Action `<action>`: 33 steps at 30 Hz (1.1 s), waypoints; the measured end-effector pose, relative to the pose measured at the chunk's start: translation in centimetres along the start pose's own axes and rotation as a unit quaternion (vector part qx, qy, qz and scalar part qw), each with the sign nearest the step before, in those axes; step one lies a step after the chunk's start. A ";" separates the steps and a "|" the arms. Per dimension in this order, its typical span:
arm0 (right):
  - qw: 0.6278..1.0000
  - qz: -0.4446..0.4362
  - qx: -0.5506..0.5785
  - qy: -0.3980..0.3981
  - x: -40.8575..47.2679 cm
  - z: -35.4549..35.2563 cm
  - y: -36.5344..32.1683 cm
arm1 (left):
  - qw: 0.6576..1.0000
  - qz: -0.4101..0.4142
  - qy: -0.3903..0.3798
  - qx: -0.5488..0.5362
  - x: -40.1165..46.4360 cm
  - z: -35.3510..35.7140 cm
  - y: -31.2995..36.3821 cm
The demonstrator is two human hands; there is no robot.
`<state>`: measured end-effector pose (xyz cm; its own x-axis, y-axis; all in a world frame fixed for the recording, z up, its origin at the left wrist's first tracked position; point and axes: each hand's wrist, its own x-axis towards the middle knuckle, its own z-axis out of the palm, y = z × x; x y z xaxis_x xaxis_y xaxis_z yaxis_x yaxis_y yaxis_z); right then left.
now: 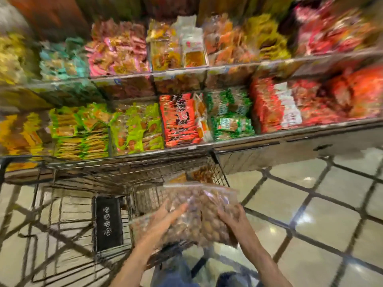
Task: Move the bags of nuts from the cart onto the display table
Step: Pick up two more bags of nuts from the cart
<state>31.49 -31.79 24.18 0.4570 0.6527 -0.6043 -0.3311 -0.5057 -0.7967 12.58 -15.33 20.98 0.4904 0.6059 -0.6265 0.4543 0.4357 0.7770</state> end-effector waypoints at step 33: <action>0.812 -0.115 0.334 0.465 -14.8 -67.3 7.2 | 0.844 0.099 -0.463 0.251 6.5 82.7 17.9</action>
<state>77.84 -83.05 28.40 0.8934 -0.1775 -0.4127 -0.3803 0.1902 -0.9051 85.38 -58.64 25.68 0.8595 -0.2475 -0.4471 0.4388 -0.0910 0.8939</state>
